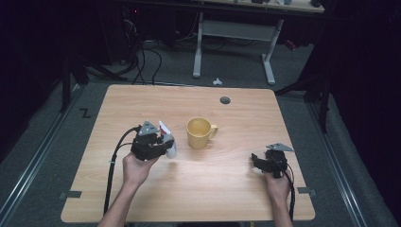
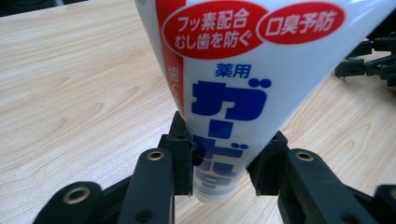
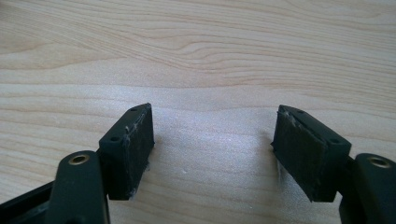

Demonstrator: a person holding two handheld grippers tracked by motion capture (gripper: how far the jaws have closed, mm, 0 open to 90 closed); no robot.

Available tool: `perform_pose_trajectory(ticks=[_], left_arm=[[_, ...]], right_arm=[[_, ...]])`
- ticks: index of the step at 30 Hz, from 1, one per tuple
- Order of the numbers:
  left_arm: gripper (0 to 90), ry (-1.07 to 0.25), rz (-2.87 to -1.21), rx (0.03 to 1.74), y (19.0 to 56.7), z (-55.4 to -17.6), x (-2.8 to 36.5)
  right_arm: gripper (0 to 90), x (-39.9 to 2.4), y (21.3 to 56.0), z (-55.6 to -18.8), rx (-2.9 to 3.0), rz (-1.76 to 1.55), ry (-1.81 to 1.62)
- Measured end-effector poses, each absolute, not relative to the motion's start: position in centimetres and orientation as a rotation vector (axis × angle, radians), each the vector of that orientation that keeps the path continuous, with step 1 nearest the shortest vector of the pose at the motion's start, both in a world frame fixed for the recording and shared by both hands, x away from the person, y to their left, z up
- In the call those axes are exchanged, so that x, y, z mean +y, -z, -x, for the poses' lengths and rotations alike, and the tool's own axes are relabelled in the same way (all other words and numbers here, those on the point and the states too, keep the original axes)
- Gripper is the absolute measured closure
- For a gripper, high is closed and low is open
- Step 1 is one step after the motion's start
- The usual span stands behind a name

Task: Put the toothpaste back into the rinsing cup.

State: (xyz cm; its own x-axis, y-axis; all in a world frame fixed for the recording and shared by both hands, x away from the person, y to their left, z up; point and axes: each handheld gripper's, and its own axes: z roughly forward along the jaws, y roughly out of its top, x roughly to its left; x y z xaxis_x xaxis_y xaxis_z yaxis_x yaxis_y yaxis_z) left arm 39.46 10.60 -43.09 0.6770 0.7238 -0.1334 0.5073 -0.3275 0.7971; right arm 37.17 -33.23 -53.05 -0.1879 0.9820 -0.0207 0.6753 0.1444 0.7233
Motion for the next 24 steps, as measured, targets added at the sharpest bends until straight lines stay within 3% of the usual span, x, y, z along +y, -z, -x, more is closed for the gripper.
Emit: perform_pose_trajectory(ticks=[24], left_arm=[[66.9, -0.281, -1.996, 0.878, 40.3, -40.4, 8.9]], right_arm=[[29.1, -33.2, 53.0, -37.2, 1.930, -1.578, -0.806]])
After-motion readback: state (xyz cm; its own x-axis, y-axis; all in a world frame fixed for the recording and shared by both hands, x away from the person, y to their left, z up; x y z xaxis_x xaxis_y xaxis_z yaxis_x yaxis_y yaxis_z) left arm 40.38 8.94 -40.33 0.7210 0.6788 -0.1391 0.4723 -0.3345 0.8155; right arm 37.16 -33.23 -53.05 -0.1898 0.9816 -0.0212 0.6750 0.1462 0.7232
